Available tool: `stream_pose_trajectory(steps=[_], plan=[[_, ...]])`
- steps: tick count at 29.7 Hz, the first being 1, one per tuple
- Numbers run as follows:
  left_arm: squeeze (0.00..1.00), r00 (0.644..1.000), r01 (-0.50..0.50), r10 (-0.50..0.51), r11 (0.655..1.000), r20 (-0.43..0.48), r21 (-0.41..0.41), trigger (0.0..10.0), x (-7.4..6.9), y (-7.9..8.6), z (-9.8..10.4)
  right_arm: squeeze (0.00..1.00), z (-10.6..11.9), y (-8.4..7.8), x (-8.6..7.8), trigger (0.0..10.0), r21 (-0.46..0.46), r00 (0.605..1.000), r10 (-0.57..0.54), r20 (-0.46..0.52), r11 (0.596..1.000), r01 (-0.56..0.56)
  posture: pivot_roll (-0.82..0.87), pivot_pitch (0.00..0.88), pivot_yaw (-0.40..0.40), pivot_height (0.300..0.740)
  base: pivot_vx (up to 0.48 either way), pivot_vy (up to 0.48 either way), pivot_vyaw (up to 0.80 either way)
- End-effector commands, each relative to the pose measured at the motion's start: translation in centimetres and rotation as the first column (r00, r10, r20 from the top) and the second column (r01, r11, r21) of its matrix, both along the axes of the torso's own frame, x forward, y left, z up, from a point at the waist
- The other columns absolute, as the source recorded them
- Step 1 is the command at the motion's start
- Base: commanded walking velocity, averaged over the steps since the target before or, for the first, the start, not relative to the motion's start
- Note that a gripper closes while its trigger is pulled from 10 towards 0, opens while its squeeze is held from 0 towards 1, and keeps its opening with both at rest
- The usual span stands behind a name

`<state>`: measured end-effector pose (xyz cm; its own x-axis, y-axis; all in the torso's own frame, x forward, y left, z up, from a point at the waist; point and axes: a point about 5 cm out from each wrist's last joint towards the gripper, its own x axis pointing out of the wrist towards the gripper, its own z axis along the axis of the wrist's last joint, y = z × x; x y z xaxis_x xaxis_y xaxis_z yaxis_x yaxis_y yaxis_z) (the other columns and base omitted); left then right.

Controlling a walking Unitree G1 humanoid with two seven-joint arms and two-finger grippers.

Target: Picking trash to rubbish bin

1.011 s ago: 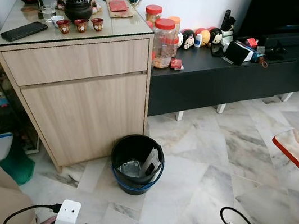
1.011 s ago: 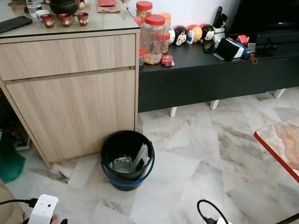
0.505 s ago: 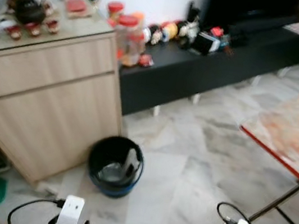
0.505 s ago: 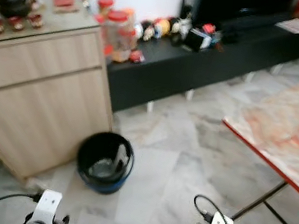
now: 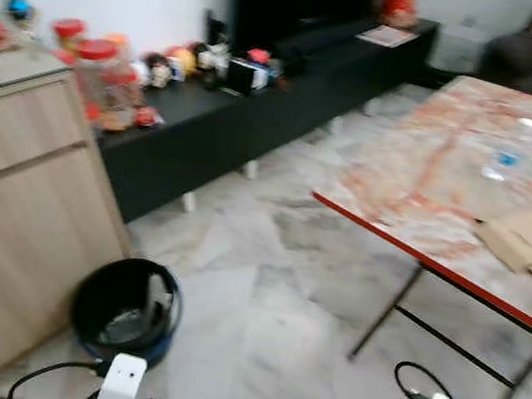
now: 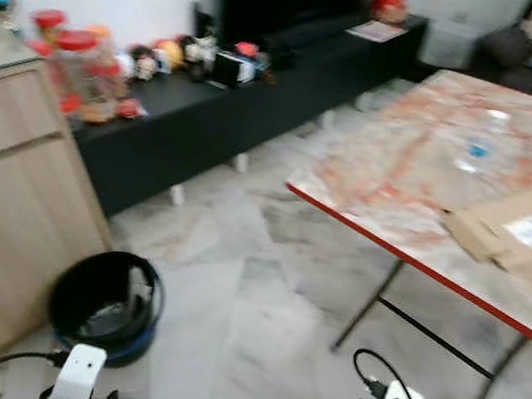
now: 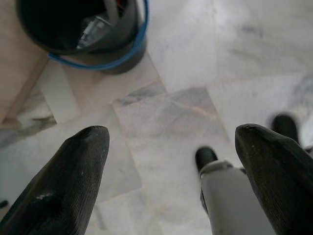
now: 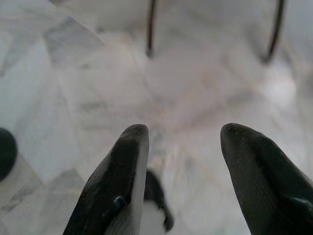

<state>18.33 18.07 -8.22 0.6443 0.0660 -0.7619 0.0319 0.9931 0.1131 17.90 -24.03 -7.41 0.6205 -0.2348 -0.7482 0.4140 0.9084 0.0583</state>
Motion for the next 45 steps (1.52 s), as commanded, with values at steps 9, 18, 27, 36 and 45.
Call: stream_pose_trajectory(steps=[9, 18, 27, 36, 45], plan=[[0.0, 1.0, -0.007, 0.007, 1.0, 0.002, -0.005, 10.0, 0.1, 0.0, 0.0, 0.0, -1.1, 1.4, -1.9, 10.0, 0.024, 0.999, 0.013, -0.03, 1.0, -0.013, -0.07, 0.047, 0.071, 0.74, 0.0, 0.0, -0.8], [0.0, 1.0, -0.016, 0.016, 1.0, 0.0, -0.005, 10.0, 0.0, 0.2, 0.0, 0.0, -3.0, 2.3, -7.7, 10.0, 0.049, 0.995, 0.007, -0.098, 0.999, -0.002, -0.07, 0.05, 0.071, 0.74, 0.0, 0.0, -0.8], [0.0, 1.0, -0.019, 0.019, 1.0, -0.001, -0.01, 10.0, -0.2, 0.1, -0.1, 0.0, -4.1, 3.5, -16.3, 10.0, 0.083, 0.977, -0.008, -0.211, 0.996, 0.026, -0.07, 0.056, 0.067, 0.74, 0.0, 0.0, -0.8], [0.0, 1.0, -0.013, 0.013, 1.0, -0.012, -0.008, 10.0, -0.6, 0.3, -0.3, 0.0, -3.8, 4.1, -20.2, 10.0, 0.095, 0.974, -0.032, -0.224, 0.994, 0.055, -0.09, 0.073, 0.089, 0.74, 0.0, 0.0, -0.53], [0.0, 0.999, -0.012, 0.011, 1.0, 0.053, 0.02, 10.0, 0.2, 0.8, 0.4, 0.0, -1.3, 0.5, -4.1, 10.0, -0.005, 0.999, 0.031, 0.035, 1.0, -0.031, -0.12, 0.1, 0.118, 0.74, 0.0, 0.0, 0.0]])
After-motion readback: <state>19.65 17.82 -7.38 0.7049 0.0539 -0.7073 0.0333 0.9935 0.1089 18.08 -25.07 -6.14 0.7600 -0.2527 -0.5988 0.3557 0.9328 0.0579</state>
